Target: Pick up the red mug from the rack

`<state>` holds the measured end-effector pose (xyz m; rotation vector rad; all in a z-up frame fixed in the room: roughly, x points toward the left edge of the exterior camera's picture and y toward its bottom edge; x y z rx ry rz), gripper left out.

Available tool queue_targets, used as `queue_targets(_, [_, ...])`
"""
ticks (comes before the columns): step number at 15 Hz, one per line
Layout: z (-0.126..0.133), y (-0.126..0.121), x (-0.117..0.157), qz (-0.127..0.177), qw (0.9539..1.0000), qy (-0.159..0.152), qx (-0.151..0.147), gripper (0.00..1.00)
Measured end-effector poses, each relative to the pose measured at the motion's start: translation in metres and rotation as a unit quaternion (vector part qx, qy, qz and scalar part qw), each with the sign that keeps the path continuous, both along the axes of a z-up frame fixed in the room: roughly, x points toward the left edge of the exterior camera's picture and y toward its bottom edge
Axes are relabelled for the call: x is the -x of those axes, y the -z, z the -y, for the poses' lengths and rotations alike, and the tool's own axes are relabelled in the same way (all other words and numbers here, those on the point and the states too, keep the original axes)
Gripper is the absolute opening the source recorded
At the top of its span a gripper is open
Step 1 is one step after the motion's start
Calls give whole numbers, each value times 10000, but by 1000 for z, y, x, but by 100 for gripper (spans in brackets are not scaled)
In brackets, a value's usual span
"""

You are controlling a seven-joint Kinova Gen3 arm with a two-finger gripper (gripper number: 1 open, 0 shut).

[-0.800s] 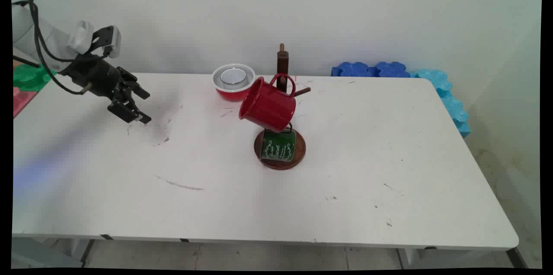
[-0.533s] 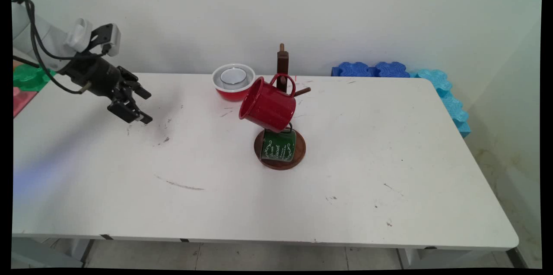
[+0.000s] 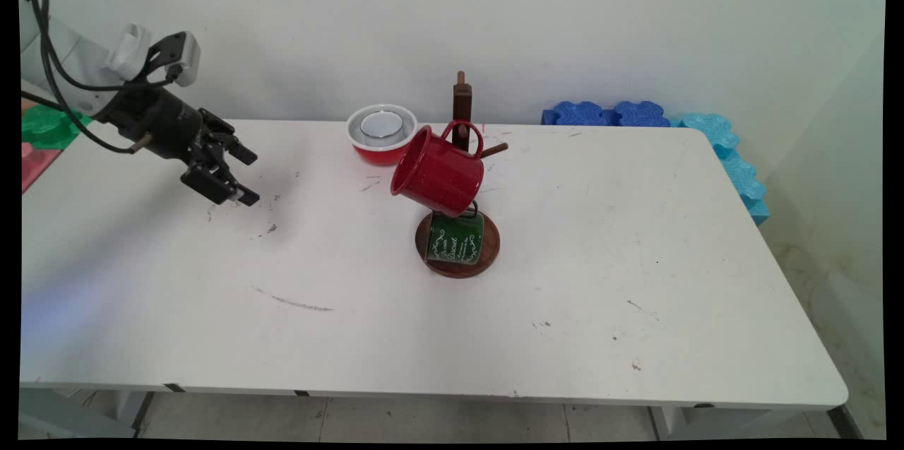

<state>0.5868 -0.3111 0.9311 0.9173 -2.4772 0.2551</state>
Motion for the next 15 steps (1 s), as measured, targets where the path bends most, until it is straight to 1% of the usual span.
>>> queue_targets(9, [-10,-22,41,-516,9986,109,13,100])
queue_targets(15, [-16,-41,75,-959,9952,202,38,100])
